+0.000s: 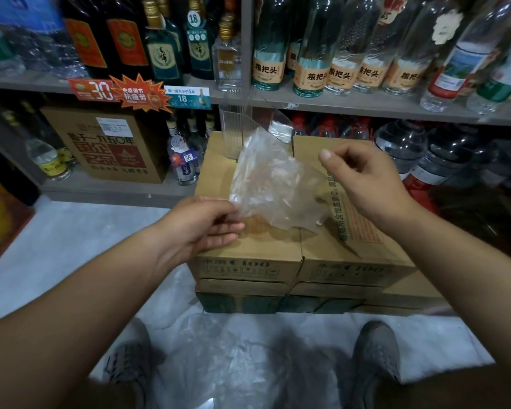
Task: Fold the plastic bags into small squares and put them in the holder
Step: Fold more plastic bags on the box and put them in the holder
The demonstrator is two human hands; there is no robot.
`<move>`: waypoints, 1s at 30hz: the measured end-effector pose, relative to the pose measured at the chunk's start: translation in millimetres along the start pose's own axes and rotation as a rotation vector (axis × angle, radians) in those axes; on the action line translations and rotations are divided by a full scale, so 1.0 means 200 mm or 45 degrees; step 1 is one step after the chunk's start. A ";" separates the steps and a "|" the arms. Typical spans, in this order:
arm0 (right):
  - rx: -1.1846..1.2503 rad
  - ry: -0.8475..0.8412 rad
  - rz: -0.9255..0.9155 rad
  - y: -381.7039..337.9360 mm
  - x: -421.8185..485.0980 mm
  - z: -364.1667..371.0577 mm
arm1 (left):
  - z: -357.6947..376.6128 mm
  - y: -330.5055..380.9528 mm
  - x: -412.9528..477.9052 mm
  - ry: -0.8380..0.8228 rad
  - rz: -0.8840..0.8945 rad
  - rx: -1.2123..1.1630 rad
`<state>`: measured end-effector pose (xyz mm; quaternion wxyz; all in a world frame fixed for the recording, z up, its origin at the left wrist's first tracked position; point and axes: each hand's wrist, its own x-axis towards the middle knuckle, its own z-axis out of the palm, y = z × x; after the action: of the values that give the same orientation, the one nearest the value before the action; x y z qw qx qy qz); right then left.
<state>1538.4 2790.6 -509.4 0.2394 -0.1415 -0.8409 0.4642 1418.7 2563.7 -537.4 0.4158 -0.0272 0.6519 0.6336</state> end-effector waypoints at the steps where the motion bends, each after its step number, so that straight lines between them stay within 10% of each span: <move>1: 0.011 -0.052 0.014 0.00 -0.02 -0.01 | -0.01 0.00 0.01 0.009 -0.011 -0.016; 17: -0.417 -0.808 0.204 0.12 -0.09 0.07 | -0.11 -0.03 0.04 0.042 -0.039 -0.062; 30: -0.070 -0.641 0.538 0.16 -0.08 -0.08 | -0.28 -0.04 0.05 0.355 0.270 0.408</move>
<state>1560.9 2812.1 -533.2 -0.0816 -0.2002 -0.8380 0.5010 1389.1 2519.8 -558.5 0.2519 0.0203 0.7944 0.5523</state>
